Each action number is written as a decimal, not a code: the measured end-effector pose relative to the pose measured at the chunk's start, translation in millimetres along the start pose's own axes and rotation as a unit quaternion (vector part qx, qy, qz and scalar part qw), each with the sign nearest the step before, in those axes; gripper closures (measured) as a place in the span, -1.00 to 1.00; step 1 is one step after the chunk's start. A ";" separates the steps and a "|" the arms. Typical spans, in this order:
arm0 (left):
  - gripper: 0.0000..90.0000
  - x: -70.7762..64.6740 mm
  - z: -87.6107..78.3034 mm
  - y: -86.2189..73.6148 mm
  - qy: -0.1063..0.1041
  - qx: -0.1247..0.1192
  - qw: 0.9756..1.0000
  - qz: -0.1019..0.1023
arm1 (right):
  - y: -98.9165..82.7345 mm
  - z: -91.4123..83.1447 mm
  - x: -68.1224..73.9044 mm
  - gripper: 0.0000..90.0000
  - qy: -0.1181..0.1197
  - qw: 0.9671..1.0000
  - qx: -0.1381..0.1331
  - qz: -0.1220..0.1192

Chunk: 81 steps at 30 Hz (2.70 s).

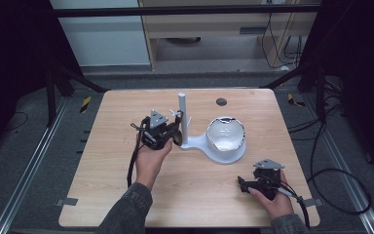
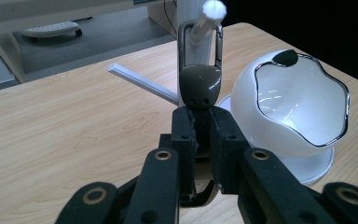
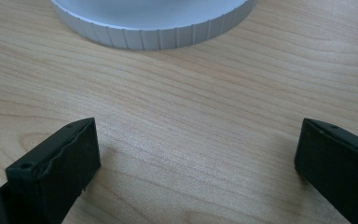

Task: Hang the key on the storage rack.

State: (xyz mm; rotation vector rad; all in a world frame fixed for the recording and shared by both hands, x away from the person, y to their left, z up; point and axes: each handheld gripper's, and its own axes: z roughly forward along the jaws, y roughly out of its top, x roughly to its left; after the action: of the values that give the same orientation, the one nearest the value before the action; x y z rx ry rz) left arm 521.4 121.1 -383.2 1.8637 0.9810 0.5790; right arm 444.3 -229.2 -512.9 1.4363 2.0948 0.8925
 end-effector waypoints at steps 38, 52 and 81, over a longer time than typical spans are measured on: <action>0.41 2.1 -3.0 -10.8 -0.004 -0.004 1.000 -0.001 | 1.5 1.1 1.5 -0.99 -0.001 1.000 0.001 0.002; -0.54 14.4 -25.1 -30.8 -0.019 0.050 0.998 0.019 | 1.5 1.3 1.5 -0.99 -0.001 1.000 0.001 0.002; -0.83 63.7 -104.1 -79.8 0.025 0.056 0.998 0.005 | 1.3 1.2 2.4 -0.99 -0.001 1.000 0.000 0.003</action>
State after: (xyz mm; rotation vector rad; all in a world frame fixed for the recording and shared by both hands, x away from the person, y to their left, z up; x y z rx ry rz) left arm 451.6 247.0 -406.1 1.9623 1.0570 0.5883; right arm 445.0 -226.3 -512.8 1.4448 2.0896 0.8918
